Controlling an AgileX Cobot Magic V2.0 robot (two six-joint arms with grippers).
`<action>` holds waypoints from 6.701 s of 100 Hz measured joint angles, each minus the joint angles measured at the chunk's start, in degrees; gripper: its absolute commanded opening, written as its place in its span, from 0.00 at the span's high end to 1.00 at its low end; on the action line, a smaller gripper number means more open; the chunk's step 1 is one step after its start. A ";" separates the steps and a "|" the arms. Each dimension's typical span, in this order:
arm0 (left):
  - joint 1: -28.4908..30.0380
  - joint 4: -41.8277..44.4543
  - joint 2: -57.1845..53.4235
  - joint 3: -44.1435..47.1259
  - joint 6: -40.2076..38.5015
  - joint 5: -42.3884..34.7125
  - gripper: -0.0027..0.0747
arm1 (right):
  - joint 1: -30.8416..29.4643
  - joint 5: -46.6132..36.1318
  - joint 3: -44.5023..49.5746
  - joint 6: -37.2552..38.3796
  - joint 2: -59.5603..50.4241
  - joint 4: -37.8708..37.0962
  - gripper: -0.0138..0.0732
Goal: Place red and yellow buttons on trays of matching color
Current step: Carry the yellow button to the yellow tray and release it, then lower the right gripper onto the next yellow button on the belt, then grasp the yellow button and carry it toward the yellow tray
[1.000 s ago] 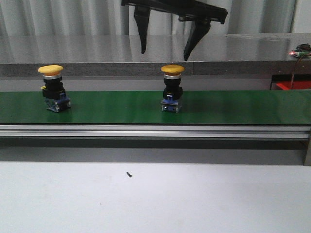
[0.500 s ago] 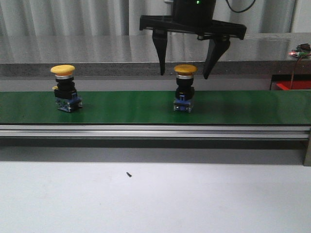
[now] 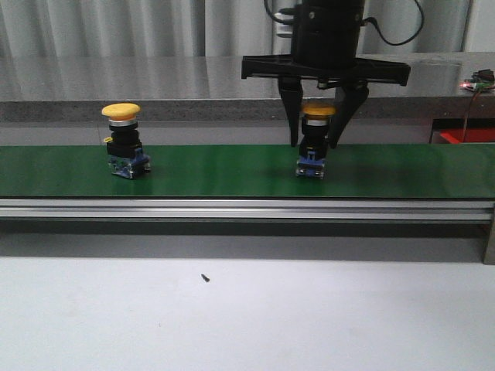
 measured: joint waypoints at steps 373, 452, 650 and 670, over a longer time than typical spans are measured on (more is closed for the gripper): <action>0.00 0.10 0.00 0.00 0.00 0.00 0.99 | -33.65 -11.47 44.15 -20.05 -41.91 -1.88 0.24; 0.00 0.10 0.00 0.00 0.00 0.00 0.99 | -13.43 -8.17 24.06 -47.77 -28.69 5.63 0.25; 0.00 0.10 0.00 0.00 0.00 0.00 0.99 | -11.49 -15.81 21.43 -45.07 -13.87 11.02 0.75; 0.00 0.10 0.00 0.00 0.00 0.00 0.99 | -14.92 -12.49 21.96 -27.90 -19.44 0.43 0.75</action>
